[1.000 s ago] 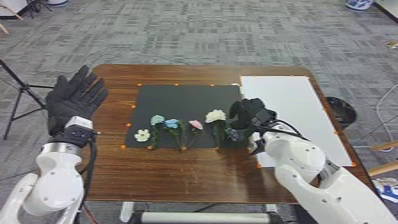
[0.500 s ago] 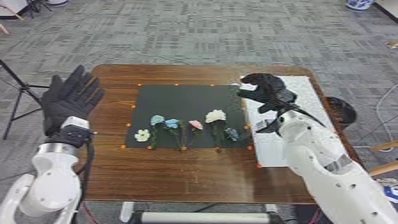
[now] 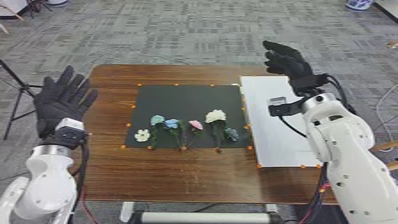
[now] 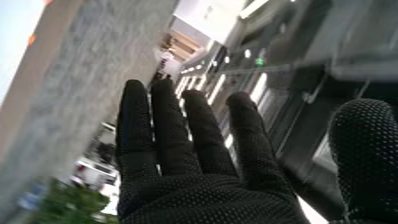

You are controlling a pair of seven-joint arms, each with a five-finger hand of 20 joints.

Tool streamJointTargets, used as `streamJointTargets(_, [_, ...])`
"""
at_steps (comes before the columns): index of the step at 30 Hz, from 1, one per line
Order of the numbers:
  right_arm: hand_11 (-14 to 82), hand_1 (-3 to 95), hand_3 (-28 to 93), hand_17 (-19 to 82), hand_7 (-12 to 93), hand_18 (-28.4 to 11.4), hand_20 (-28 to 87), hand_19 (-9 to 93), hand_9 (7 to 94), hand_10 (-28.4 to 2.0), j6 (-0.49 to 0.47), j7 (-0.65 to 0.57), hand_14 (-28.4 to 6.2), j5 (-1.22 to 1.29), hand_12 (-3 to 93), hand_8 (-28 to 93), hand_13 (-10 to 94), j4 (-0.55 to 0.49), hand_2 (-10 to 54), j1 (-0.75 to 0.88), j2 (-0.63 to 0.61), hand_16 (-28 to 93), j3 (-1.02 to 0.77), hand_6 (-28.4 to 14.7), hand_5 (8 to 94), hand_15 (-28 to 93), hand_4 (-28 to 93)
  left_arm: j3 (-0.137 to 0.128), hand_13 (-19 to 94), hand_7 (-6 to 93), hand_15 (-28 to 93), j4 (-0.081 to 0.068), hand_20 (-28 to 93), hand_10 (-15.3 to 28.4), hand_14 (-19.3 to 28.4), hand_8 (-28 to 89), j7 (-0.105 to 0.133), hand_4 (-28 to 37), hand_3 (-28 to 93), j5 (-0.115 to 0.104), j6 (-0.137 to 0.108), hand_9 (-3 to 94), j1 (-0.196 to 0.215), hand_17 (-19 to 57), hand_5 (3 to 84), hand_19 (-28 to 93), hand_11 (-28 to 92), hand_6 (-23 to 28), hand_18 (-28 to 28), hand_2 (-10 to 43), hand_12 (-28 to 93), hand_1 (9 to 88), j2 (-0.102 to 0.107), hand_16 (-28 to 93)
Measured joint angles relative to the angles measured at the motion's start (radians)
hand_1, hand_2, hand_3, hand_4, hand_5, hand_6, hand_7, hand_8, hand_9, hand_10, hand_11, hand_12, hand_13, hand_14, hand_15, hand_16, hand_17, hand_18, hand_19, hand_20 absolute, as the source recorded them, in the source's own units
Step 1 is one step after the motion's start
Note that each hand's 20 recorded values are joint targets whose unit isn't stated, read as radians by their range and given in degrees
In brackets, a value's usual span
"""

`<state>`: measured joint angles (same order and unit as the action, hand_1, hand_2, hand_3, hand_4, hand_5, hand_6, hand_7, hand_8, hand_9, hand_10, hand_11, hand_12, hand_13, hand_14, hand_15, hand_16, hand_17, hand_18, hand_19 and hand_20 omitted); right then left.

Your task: Arrange flowers

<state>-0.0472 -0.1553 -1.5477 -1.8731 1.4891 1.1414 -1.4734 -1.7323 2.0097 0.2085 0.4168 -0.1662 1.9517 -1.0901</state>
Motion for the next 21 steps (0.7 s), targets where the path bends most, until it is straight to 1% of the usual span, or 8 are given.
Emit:
streamJointTargets(2, [2.6, 13.6, 72, 13, 5, -16.5, 14, 36, 33.5, -15.6, 0.000, -0.001, -14.7, 0.087, 13.8, -7, 26, -0.001, 11.6, 0.007, 0.020, 19, -0.019, -4.8, 33.0, 13, -25, -0.009, 18, 4.9, 11, 0.002, 7, 12.8, 11.3, -8, 0.003, -28.3, 67, 0.009, 0.000, 27.1, 0.007, -8.0, 35.6, 33, 13, 6.3, 13.6, 16.6, 5, 23.2, -0.002, -4])
streamJointTargets(5, [2.4, 13.4, 72, 13, 5, -16.4, 14, 35, 33.5, -15.4, -0.029, -0.003, -14.7, 0.227, 13.9, -7, 26, -0.003, 11.5, 0.020, 0.062, 20, -0.069, -4.8, 33.0, 13, -25, -0.027, 18, 4.7, 11, 0.008, 7, 12.8, 11.2, -8, 0.005, -28.3, 67, 0.026, 0.001, 27.0, 0.022, -8.1, 35.7, 33, 13, 6.4, 13.5, 16.4, 5, 23.4, -0.010, -4])
streamJointTargets(8, [2.3, 13.4, 72, 13, 5, -16.4, 14, 35, 33.5, -15.3, -0.044, -0.002, -14.6, 0.312, 14.0, -7, 27, -0.009, 11.4, 0.032, 0.092, 20, -0.099, -4.8, 33.5, 12, -25, -0.045, 18, 4.6, 11, 0.011, 7, 12.6, 11.2, -8, 0.006, -28.3, 68, 0.035, 0.003, 26.8, 0.035, -8.0, 35.7, 33, 13, 6.4, 13.4, 16.3, 5, 23.3, -0.020, -4])
streamJointTargets(13, [2.5, 13.2, 72, 13, 5, -16.5, 15, 34, 34.0, -14.9, -0.041, -0.001, -14.6, 0.319, 14.0, -7, 27, -0.031, 11.5, 0.057, 0.099, 21, -0.110, -4.8, 34.4, 11, -25, -0.063, 18, 4.5, 11, 0.012, 7, 12.5, 11.3, -8, 0.005, -28.3, 68, 0.038, 0.007, 26.5, 0.049, -8.1, 35.6, 33, 13, 6.4, 13.5, 16.1, 5, 23.3, -0.028, -4])
streamJointTargets(21, [2.5, 13.1, 72, 12, 5, -16.7, 15, 34, 34.0, -14.6, -0.038, -0.001, -15.1, 0.329, 13.9, -7, 27, -0.054, 11.5, 0.090, 0.100, 22, -0.134, -4.8, 34.6, 11, -24, -0.073, 18, 4.5, 11, 0.012, 7, 12.5, 11.3, -8, 0.004, -28.3, 67, 0.038, 0.011, 26.3, 0.055, -8.2, 35.6, 33, 12, 6.3, 13.5, 16.0, 5, 23.6, -0.029, -3])
